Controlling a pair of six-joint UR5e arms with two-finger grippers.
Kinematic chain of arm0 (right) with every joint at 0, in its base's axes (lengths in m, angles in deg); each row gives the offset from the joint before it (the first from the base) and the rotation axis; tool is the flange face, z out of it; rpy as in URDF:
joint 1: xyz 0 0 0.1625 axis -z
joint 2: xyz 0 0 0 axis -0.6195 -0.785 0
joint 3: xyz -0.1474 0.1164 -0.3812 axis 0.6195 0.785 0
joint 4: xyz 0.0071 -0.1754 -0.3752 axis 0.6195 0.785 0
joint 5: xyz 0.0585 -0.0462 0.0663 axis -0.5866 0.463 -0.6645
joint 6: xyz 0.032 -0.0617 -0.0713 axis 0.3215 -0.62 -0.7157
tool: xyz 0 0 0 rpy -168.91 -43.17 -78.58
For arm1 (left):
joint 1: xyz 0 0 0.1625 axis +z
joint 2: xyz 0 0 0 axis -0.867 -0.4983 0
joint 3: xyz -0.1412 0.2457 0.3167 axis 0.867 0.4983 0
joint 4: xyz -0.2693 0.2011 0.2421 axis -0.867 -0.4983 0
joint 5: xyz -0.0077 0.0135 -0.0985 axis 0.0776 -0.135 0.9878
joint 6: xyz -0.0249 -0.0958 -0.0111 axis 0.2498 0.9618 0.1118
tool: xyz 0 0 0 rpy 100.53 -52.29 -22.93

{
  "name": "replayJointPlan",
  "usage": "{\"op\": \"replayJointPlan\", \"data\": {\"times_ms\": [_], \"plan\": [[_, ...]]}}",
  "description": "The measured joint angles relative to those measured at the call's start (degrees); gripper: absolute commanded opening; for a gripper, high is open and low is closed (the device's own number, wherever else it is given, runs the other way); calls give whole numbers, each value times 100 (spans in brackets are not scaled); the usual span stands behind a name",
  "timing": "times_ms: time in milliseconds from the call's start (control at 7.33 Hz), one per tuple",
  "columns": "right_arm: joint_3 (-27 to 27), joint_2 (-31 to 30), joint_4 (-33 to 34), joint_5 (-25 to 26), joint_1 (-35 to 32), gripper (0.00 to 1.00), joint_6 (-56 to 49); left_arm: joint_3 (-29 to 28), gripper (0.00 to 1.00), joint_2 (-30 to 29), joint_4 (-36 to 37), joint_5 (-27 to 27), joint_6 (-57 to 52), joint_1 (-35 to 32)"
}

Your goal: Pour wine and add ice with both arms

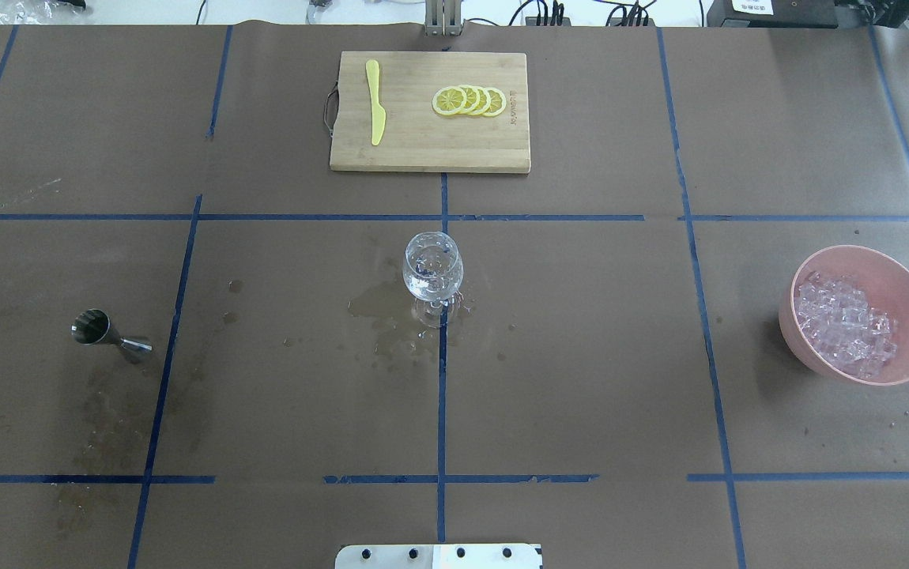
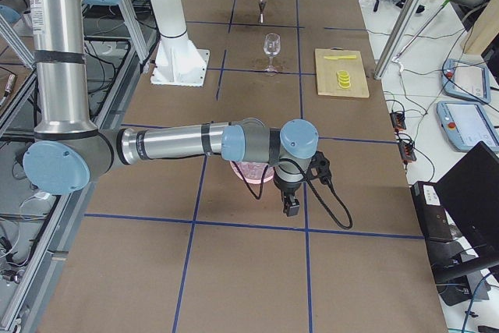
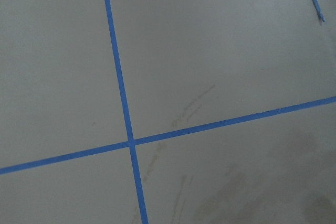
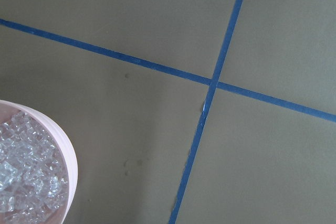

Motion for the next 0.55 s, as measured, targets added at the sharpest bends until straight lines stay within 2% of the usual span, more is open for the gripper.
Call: {"op": "replayJointPlan", "data": {"times_ms": [273, 546], "plan": [[9, -6, -159, -5, 1, 100, 13, -35, 100, 29, -648, -52, 29, 56], [9, -11, -224, -27, -1, 100, 24, 35, 100, 83, -770, -571, 164, 437]]}}
